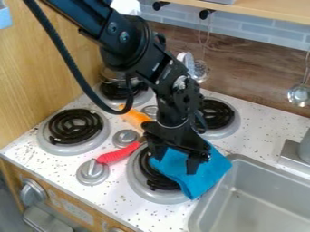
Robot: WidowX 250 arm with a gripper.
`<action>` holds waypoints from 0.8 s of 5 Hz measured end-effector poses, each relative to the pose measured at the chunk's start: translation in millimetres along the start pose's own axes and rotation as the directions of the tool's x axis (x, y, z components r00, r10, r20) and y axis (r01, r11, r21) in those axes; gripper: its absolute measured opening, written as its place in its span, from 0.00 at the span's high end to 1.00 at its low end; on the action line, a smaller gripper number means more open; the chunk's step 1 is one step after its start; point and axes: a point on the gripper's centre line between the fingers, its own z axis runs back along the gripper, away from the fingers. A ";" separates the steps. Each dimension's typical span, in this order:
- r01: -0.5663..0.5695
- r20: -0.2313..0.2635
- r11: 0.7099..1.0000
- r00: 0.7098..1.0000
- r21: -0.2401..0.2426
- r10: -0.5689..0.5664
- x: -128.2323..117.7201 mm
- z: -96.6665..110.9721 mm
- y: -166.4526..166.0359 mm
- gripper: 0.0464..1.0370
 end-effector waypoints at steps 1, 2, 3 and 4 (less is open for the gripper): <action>-0.003 0.002 1.000 1.000 -0.002 0.003 1.0 0.4 -0.4 0.04; 0.005 0.006 1.000 1.000 0.002 -0.005 1.2 -0.7 0.7 0.04; 0.004 0.005 1.000 1.000 0.017 -0.004 0.0 -8.0 2.7 0.07; -0.021 0.025 1.000 0.999 0.004 0.021 -6.7 -13.4 3.1 0.35</action>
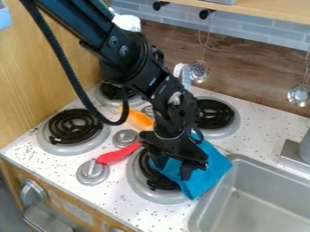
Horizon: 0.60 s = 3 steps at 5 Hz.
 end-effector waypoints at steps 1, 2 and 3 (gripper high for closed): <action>-0.039 0.022 0.999 0.999 0.027 0.039 -0.8 -1.8 4.8 0.65; -0.051 0.035 0.998 0.998 0.038 0.049 0.7 -1.8 6.7 0.87; -0.054 0.043 0.998 0.998 0.041 0.052 3.1 -1.5 6.6 0.98</action>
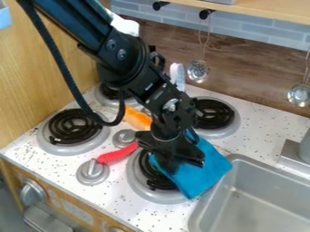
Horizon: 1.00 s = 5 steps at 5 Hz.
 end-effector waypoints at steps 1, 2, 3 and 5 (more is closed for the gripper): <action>0.002 0.000 1.000 1.000 0.004 -0.002 12.3 -9.2 -4.2 0.98; 0.001 0.000 1.000 1.000 0.006 -0.001 28.6 -20.0 -10.1 0.98; -0.002 -0.002 1.000 1.000 0.014 0.002 41.0 -29.1 -13.8 0.98; -0.033 -0.023 0.998 0.999 0.061 0.034 52.8 -31.2 -11.7 0.78</action>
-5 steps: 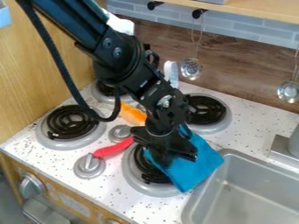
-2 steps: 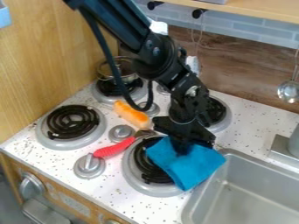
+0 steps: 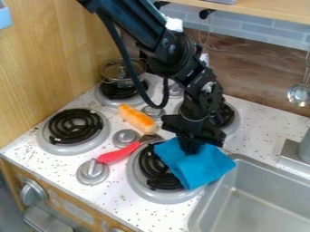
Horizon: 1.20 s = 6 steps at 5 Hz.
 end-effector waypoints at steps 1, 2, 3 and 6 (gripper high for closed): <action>0.006 0.008 1.000 1.000 -0.009 -0.006 1.7 3.3 -1.0 0.51; 0.013 0.081 0.999 0.997 -0.049 -0.009 13.3 29.3 -3.3 0.20; 0.035 0.104 0.997 0.994 -0.073 -0.028 6.8 40.5 -8.2 0.03; 0.180 0.078 0.976 0.982 -0.120 -0.172 -17.3 35.4 -23.2 0.03</action>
